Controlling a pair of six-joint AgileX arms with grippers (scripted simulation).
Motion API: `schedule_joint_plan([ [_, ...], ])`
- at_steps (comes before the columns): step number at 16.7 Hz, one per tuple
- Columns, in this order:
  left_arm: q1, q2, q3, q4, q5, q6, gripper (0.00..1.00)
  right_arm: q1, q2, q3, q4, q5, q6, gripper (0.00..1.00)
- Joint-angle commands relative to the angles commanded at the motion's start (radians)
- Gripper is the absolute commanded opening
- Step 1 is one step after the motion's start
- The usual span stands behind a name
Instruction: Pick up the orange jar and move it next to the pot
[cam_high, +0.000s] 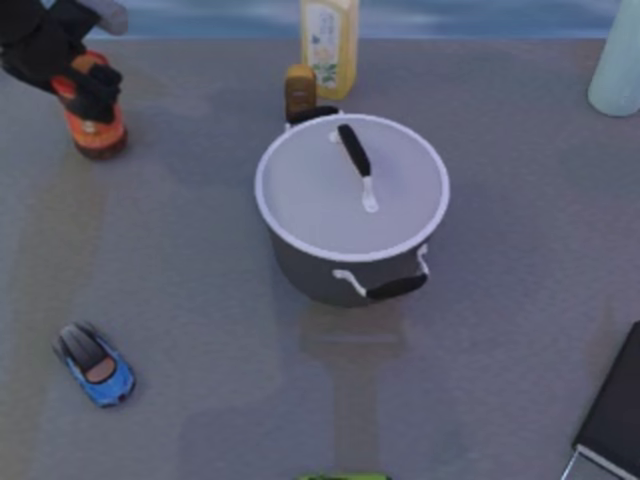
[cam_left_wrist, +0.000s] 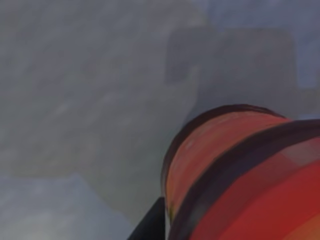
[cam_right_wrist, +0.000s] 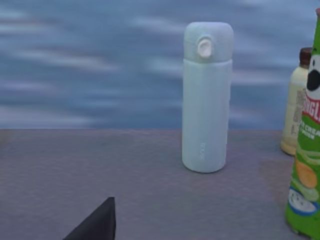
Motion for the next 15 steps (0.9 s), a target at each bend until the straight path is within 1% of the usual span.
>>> schedule_joint_plan([
  [9, 0.005, -0.015, -0.015, 0.001, -0.001, 0.001, 0.00, 0.000, 0.000, 0.000, 0.000, 0.000, 0.000, 1.00],
  [12, 0.011, -0.117, -0.117, 0.004, -0.003, 0.001, 0.00, 0.000, 0.000, 0.000, 0.000, 0.000, 0.000, 1.00],
  [15, 0.018, -0.286, -0.290, 0.007, -0.004, 0.004, 0.00, 0.000, 0.000, 0.000, 0.000, 0.000, 0.000, 1.00],
])
